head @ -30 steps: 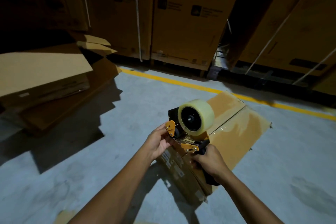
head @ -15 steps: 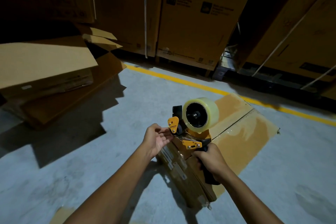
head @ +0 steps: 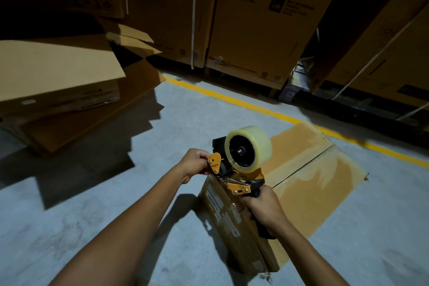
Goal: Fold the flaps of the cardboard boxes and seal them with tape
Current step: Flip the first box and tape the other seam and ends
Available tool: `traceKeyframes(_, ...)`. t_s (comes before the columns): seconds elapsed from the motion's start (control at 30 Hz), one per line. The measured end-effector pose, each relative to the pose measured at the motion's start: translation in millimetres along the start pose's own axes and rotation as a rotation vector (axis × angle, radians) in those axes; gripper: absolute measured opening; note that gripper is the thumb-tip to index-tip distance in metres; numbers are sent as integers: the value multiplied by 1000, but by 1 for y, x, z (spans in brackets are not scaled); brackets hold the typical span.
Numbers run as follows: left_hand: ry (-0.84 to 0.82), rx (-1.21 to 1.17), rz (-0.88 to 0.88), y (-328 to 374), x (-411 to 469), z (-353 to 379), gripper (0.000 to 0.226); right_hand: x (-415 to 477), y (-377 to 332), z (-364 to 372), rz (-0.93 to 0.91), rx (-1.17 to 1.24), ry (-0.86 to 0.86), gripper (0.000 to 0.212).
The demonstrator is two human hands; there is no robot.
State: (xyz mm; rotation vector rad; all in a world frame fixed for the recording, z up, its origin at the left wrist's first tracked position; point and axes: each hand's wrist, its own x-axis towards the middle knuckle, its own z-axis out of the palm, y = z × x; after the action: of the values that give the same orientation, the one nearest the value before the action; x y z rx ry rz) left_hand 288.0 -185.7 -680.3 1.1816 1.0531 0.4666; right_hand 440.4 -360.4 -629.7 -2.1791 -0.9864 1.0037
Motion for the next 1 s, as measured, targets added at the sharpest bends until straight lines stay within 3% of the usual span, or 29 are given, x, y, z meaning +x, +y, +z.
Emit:
traceKeyframes(0.13, 9, 154, 113, -8, 11, -7, 25, 11, 2, 14, 13, 6, 8, 20)
traceKeyframes(0.37, 86, 199, 158, -28, 29, -10, 33, 28, 3, 24, 14, -10, -3, 38)
traceKeyframes(0.53, 102, 81, 132, -39, 32, -6, 31, 34, 2, 27, 32, -37, -1, 12)
traceKeyframes(0.67, 137, -54, 111, -48, 30, 4, 29, 38, 4, 26, 65, -31, -27, 18)
traceKeyframes(0.77, 174, -18, 96, -59, 28, 9, 28, 38, 4, 25, 72, -28, -43, 13)
traceKeyframes(0.83, 212, 96, 108, -62, 30, 6, 9, 38, 3, 26, 74, -31, -49, 11)
traceKeyframes(0.93, 336, 268, 66, -61, 30, 2, 36, 38, 1, 27, 71, -31, -42, 19)
traceKeyframes(1.0, 471, 265, 31, -60, 23, -1, 33, 35, -1, 27, 67, -13, -51, 24)
